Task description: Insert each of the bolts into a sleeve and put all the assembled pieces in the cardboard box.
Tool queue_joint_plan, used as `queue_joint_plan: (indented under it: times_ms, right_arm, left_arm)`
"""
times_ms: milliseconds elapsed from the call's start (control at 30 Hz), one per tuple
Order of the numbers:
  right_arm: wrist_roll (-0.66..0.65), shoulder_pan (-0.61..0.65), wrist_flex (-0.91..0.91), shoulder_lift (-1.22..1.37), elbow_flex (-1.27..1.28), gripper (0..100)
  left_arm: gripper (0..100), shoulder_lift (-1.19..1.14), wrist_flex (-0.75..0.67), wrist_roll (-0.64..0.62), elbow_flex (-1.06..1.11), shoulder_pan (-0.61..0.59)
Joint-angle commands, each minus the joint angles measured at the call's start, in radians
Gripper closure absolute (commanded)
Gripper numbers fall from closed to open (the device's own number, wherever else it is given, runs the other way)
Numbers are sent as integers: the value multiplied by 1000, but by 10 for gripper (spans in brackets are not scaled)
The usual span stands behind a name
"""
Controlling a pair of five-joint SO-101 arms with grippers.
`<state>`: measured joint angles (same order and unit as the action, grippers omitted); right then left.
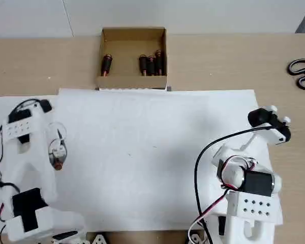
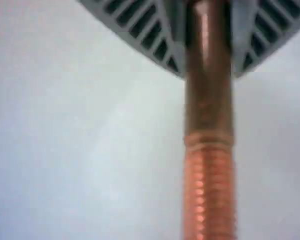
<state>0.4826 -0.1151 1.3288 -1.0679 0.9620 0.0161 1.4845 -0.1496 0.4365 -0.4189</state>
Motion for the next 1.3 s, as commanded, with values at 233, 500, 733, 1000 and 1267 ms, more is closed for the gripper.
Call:
queue_joint_plan:
  times_ms: [233, 500, 733, 1000, 1267]
  right_arm:
    - [-9, -1, -22, -5, -5, 996]
    - [-9, -1, -21, -12, -5, 996]
    - [-11, -1, -15, -13, -5, 996]
    - [-57, -4, -21, -13, -5, 996]
    - [-64, -2, -22, -12, -5, 996]
  left_arm:
    - [994, 6, 244, -232, -248, 173]
    - [994, 9, 155, -749, -252, 199]
    - [994, 5, 64, -1298, -249, 206]
    - [994, 5, -61, -1323, -248, 206]
    - [862, 5, -68, -1221, -251, 206]
